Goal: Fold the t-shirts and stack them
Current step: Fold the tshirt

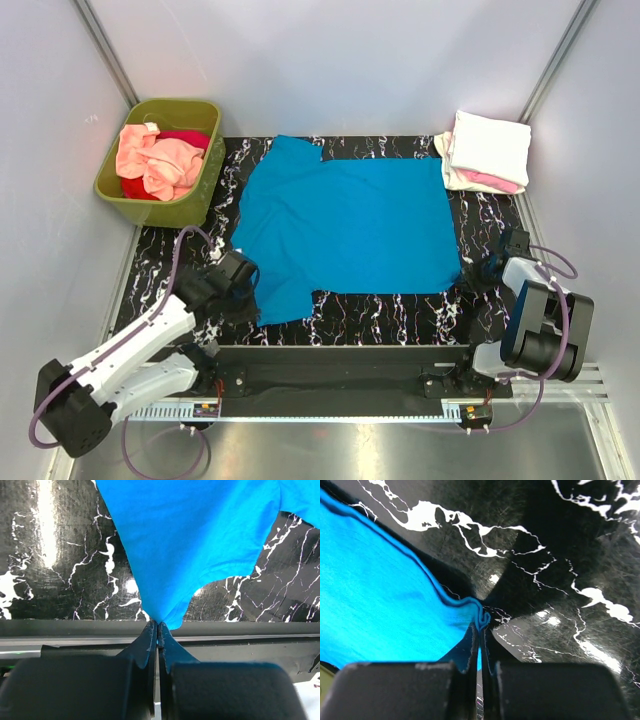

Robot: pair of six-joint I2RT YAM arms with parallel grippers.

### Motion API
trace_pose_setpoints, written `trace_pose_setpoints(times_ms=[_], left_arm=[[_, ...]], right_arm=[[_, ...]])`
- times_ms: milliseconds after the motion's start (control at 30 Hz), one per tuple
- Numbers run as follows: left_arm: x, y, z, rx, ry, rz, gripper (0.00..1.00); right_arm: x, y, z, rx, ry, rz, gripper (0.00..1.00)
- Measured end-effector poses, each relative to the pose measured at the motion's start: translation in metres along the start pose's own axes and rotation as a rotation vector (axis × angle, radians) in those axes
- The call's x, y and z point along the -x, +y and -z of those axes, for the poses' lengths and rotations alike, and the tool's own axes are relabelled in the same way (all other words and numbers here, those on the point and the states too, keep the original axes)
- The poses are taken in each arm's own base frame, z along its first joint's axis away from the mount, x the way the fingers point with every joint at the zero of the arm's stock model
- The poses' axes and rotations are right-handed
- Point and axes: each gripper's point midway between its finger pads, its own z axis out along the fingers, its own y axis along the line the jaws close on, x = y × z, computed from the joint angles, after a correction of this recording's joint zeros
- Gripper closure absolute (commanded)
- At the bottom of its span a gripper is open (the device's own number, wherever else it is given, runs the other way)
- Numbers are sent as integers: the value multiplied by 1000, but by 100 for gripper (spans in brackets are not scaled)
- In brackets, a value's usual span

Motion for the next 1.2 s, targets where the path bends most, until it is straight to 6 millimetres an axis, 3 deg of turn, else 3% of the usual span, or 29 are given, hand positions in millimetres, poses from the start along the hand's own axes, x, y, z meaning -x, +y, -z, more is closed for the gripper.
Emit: trace_pose_setpoints(times_ms=[333,833,1033,1200], left_arm=[[0,7,19,-5,-27,3,100],[-16,30,48,21,-10,14,100],[-8,22,68,1,-23,-5,100],[0,17,69,56,17,-69,100]], right_arm=[[-9,-3,7,-5,33,-1,100],[-55,0,94,106,46,10,100],[-70,-10,108,73,85,-3,100],[-70,-10,111,51,107,-3,100]])
